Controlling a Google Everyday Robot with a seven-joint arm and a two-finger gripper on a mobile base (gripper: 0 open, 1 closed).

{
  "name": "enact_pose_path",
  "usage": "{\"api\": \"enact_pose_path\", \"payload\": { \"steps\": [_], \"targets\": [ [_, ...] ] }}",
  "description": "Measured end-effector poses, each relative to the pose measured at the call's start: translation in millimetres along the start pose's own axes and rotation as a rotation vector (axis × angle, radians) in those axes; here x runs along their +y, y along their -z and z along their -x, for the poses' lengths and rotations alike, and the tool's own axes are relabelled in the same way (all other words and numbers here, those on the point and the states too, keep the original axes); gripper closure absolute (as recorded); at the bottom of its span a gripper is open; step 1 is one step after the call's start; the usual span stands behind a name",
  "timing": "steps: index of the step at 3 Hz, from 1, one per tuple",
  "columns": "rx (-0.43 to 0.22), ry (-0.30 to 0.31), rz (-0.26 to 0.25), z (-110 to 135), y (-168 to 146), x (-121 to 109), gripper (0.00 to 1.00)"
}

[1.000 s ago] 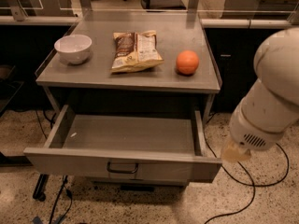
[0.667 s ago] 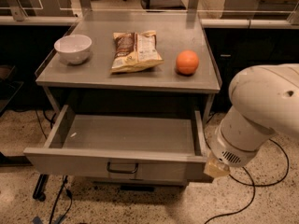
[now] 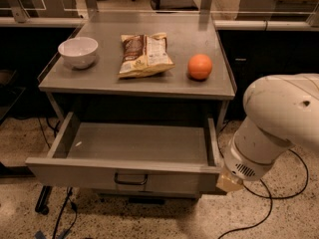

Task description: Close top drawer

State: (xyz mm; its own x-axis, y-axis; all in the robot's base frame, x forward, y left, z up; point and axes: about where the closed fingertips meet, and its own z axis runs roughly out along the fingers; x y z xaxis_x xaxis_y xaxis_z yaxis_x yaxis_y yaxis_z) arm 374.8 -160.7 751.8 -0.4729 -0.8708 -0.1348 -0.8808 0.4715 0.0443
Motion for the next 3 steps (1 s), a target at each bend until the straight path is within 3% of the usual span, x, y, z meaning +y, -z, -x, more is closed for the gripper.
{"api": "enact_pose_path", "payload": {
  "steps": [1, 3],
  "targets": [
    [-0.005, -0.025, 0.004, 7, -50, -3, 1.00],
    [-0.034, -0.063, -0.049, 30, -85, -27, 1.00]
  ]
}}
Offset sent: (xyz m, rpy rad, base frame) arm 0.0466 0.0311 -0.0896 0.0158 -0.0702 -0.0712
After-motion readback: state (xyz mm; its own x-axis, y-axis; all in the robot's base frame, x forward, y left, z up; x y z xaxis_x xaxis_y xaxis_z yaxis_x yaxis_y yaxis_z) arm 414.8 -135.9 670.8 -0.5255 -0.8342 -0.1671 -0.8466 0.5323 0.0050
